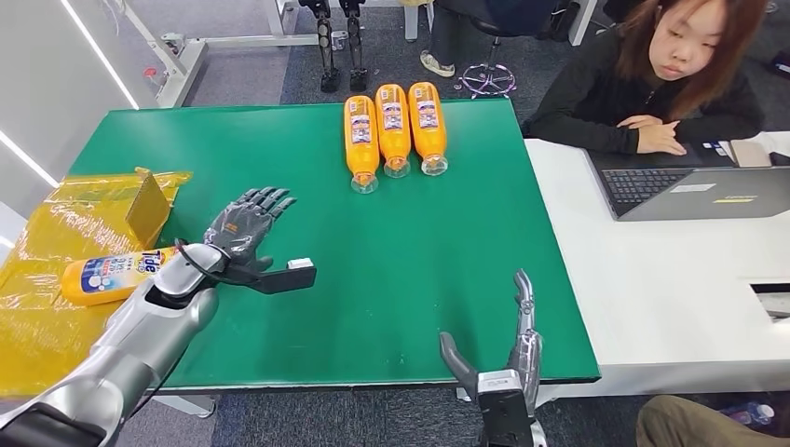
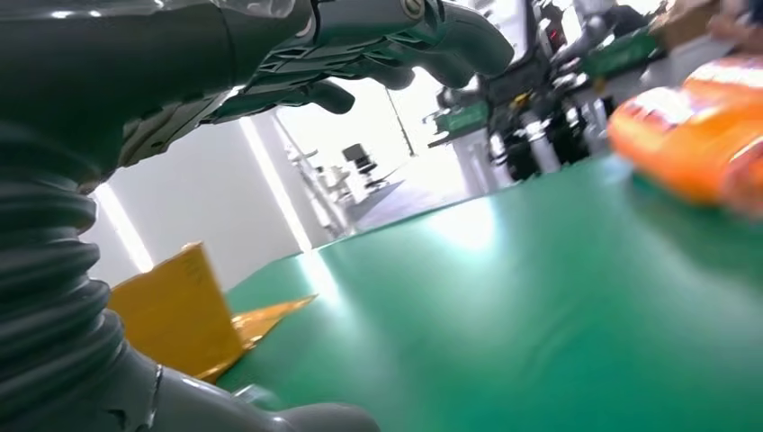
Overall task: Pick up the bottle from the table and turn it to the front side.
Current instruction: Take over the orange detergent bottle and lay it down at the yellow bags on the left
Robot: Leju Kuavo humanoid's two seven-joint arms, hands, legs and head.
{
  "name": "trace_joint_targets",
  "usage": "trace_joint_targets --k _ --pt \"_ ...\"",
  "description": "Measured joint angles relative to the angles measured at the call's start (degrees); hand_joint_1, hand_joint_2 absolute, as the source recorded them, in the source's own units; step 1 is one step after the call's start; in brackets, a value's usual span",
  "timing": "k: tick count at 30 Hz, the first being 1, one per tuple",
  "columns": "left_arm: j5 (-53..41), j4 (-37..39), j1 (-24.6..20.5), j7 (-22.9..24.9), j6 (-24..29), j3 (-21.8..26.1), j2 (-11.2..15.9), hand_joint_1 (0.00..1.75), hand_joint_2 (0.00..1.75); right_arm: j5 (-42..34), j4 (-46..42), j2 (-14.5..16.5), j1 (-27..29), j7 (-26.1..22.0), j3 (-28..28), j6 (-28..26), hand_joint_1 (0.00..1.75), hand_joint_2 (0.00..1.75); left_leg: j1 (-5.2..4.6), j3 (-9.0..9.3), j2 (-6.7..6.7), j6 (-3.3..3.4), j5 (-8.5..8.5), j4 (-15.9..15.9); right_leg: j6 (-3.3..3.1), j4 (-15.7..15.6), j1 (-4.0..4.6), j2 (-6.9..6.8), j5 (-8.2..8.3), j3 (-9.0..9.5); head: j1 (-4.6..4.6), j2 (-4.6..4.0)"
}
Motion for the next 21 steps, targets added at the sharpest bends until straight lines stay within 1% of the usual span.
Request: trace_joint_targets --k 8,11,17,21 --pt "6.16 -3.63 0.27 -5.43 0.08 -0.02 -2.63 0.0 1.75 1.87 -2.22 0.94 1.55 0.0 -2.99 0.0 0.0 1.75 0.0 0.01 0.03 0.0 0.0 0.0 0.0 0.01 0.0 0.03 0.0 0.0 0.0 0.0" --pt "9.82 -5.06 0.97 -7.77 0.09 -0.02 -3.46 0.0 1.75 2.31 -3.62 1.15 2.46 0.0 -4.2 0.0 0.0 1.75 0.0 0.0 0.0 0.0 0.0 0.0 0.0 0.0 0.0 0.0 0.0 0.01 0.0 0.0" --pt "20.84 -9.69 4.68 -15.31 -0.68 -0.01 -4.85 0.0 1.75 3.06 -6.97 1.18 4.12 0.0 -5.93 0.0 0.0 1.75 -0.01 0.0 0.02 0.0 -0.01 0.0 0.0 -0.01 -0.01 0.03 0.0 0.0 0.01 0.0" --pt "26.57 -13.91 8.19 -18.76 -1.27 0.0 -5.6 0.0 1.75 3.71 -9.33 1.19 5.06 0.0 -6.93 0.0 0.0 1.75 -0.02 0.0 0.03 0.0 -0.02 0.0 0.0 -0.02 -0.01 0.03 0.0 0.0 0.0 0.0"
